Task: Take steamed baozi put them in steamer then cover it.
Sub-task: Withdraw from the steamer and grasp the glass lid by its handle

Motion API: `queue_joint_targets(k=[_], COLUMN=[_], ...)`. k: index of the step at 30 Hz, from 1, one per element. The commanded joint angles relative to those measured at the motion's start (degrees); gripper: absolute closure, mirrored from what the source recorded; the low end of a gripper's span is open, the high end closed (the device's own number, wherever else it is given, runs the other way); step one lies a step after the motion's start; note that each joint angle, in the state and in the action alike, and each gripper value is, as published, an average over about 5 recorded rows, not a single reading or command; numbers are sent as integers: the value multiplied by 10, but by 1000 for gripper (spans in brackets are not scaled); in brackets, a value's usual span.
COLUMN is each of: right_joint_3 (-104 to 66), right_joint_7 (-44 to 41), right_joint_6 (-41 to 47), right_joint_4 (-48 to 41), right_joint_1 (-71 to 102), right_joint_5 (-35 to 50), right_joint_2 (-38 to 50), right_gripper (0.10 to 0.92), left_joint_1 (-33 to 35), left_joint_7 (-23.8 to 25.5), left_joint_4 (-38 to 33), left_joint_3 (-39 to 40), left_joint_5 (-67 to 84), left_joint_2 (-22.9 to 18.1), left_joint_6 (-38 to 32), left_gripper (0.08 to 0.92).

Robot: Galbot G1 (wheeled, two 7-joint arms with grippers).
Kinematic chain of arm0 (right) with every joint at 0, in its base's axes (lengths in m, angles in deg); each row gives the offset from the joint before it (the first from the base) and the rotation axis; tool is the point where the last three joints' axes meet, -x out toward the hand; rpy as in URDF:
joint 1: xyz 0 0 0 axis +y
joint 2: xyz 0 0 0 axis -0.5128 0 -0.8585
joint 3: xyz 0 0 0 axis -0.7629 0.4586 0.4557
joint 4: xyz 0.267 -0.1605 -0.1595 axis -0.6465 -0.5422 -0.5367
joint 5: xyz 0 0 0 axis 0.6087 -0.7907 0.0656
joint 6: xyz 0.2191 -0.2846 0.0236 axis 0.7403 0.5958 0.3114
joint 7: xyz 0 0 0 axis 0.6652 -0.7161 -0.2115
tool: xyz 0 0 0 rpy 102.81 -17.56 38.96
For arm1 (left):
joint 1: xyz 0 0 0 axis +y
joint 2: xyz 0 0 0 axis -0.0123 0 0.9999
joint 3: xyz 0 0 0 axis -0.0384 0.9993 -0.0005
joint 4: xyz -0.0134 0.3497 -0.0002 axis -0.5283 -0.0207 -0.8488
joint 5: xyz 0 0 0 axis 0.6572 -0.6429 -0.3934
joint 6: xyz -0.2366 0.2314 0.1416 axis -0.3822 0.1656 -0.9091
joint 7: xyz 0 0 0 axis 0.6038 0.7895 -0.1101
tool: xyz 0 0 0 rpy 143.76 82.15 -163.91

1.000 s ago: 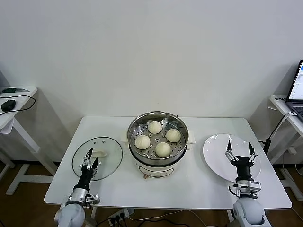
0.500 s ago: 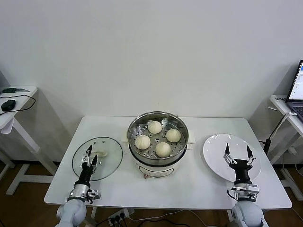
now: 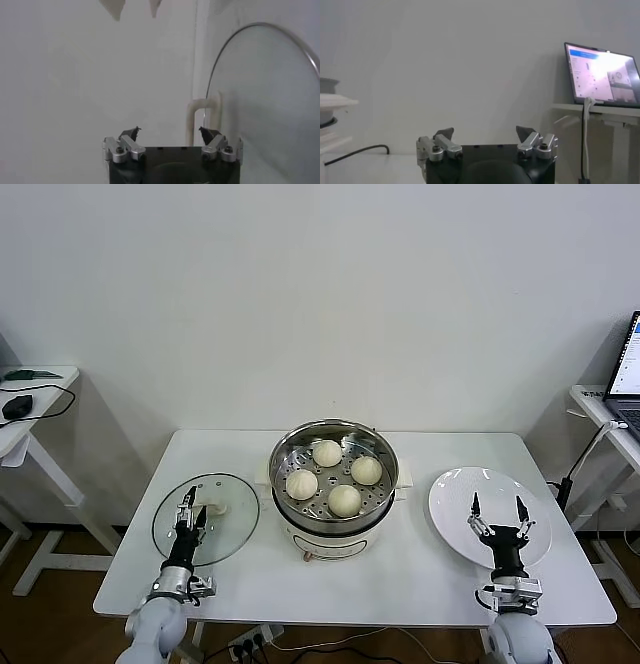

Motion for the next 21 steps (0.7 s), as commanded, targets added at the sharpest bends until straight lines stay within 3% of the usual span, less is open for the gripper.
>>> queue_joint_targets(k=[1, 21], right_joint_3=[4, 9], right_joint_7=[0, -1], right_joint_6=[-1, -3], right_joint_4=[-3, -6], right_joint_1=[1, 0], right_joint_5=[-9, -22], right_joint_2=[-7, -6], right_gripper=[203, 203], left_joint_1=[-15, -44], left_joint_7=[-1, 8], left_joint_4=[20, 46], left_joint_3=[0, -1], left_joint_5=[-2, -1], left_joint_2=[-1, -8], left_joint_6=[4, 12], left_gripper=[177, 177])
